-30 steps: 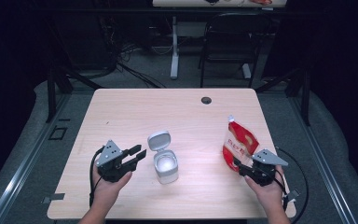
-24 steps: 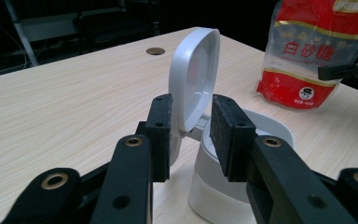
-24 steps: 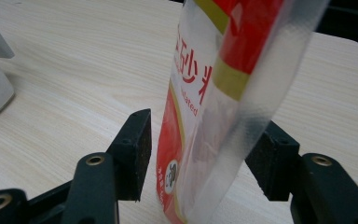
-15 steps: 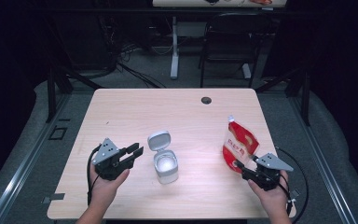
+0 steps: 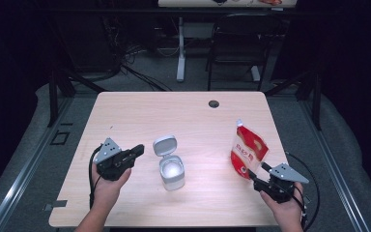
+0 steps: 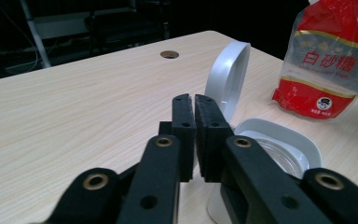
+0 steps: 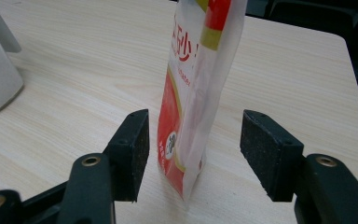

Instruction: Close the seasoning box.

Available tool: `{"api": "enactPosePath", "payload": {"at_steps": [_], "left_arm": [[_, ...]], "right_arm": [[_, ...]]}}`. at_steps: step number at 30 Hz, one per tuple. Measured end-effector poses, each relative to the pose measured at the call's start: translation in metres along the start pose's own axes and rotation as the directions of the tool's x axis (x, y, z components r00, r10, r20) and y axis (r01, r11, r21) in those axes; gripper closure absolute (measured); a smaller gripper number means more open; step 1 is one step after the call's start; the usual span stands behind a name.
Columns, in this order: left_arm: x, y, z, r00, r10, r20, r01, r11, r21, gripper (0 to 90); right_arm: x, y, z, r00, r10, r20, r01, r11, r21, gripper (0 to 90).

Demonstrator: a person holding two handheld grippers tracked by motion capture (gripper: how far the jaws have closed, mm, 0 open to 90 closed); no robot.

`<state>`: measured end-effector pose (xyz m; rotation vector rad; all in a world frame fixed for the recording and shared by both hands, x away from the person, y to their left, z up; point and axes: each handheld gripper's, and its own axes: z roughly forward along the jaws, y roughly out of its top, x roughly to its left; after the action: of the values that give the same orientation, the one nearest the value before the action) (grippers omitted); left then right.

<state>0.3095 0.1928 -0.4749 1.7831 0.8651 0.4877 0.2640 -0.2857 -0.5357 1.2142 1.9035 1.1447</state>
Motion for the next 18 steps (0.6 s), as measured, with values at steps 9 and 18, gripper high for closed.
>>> {"api": "enactPosePath", "payload": {"at_steps": [9, 18], "left_arm": [[-0.002, 0.007, 0.011, 0.9999, 0.011, 0.008, -0.011, 0.9999, 0.003, 90.0], [-0.003, 0.008, 0.018, 0.9997, 0.013, 0.018, -0.014, 0.9998, 0.012, 90.0]], "right_arm": [[0.004, 0.001, 0.001, 1.0000, -0.005, -0.005, 0.005, 1.000, 0.012, 42.5], [0.009, -0.002, -0.012, 0.9998, -0.009, -0.018, 0.009, 1.000, 0.010, 43.1]]}}
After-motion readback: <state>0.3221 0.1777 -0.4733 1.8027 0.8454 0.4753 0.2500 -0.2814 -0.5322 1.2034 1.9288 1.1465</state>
